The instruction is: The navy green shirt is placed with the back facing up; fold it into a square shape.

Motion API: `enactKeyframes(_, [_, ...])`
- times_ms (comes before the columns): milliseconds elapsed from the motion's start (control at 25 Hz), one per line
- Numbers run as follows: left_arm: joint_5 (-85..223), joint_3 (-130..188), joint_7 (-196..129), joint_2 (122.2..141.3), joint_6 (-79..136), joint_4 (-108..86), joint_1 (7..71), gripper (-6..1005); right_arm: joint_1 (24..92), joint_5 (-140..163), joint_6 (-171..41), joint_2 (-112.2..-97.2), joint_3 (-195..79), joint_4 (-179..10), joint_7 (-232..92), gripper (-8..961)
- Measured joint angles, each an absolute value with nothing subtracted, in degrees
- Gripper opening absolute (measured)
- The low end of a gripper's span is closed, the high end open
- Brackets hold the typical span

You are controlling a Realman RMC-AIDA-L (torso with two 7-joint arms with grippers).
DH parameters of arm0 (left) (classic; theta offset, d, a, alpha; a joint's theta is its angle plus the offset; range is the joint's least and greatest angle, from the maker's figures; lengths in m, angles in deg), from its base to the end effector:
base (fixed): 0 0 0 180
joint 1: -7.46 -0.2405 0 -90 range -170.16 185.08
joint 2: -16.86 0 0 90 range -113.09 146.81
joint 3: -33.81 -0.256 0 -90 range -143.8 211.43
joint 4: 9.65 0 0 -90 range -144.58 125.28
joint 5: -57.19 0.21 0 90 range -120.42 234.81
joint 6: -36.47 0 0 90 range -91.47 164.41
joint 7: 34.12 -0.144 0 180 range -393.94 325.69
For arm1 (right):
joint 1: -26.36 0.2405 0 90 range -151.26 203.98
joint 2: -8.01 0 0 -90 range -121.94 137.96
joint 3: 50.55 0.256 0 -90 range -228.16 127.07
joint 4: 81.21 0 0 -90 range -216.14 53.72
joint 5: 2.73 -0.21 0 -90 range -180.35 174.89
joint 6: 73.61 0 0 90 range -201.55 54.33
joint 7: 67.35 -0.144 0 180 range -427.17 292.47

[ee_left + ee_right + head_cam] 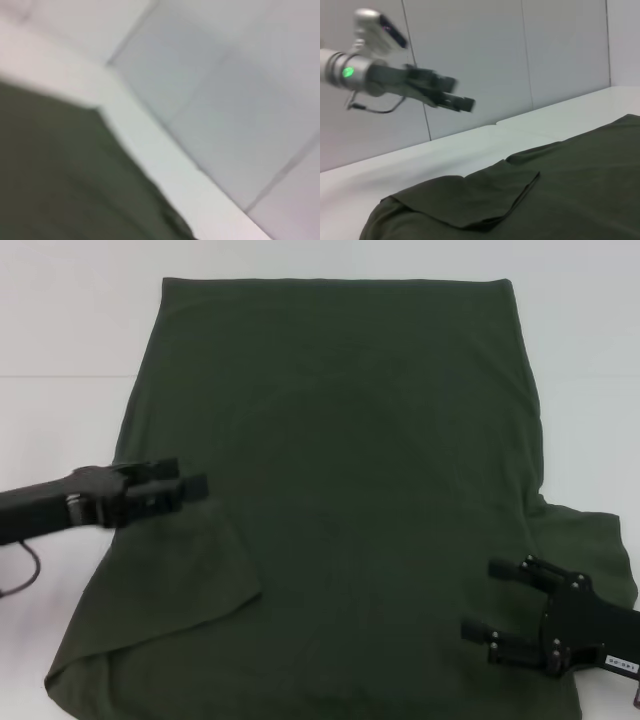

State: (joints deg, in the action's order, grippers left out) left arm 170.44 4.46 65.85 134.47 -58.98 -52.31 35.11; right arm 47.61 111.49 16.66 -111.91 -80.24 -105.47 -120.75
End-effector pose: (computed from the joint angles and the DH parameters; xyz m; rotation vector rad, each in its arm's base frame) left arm -0.2765 0.3251 0.0506 -2.4945 -1.0768 -0.9194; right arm 0.3162 0.2624 -0.0267 -2.5654 0.5274 0.7983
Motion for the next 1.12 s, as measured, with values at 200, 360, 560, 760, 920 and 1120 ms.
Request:
enactKeyframes(200, [170.43, 2.30, 49.18, 136.05, -62.47, -54.45, 30.61, 788, 47.11, 111.20, 17.02, -111.86, -80.27, -105.47, -120.79, 917])
enactKeyframes(360, [172.81, -1.63, 42.63, 136.40, -62.08, -55.01, 28.16, 841, 46.44, 111.20, 17.60, -111.94, -80.28, -105.46, -120.80, 916])
enactKeyframes(560, [178.13, -3.32, 41.15, 136.68, -59.12, -54.24, 28.02, 847, 45.60, 111.32, 17.77, -111.88, -80.25, -105.51, -120.79, 916])
enactKeyframes(760, [179.01, -3.04, 39.15, 137.31, -54.63, -54.21, 27.04, 853, 44.99, 111.23, 17.56, -111.72, -80.21, -106.03, -121.01, 916])
enactKeyframes(920, [178.70, -2.53, 39.29, 136.97, -54.69, -54.29, 27.00, 854, 44.62, 111.19, 18.81, -111.65, -78.68, -108.10, -124.40, 916])
enactKeyframes(1120, [178.41, -0.97, 39.43, 136.90, -57.63, -54.50, 27.75, 853, 44.33, 112.22, 22.75, -111.12, -76.76, -119.26, -147.52, 916])
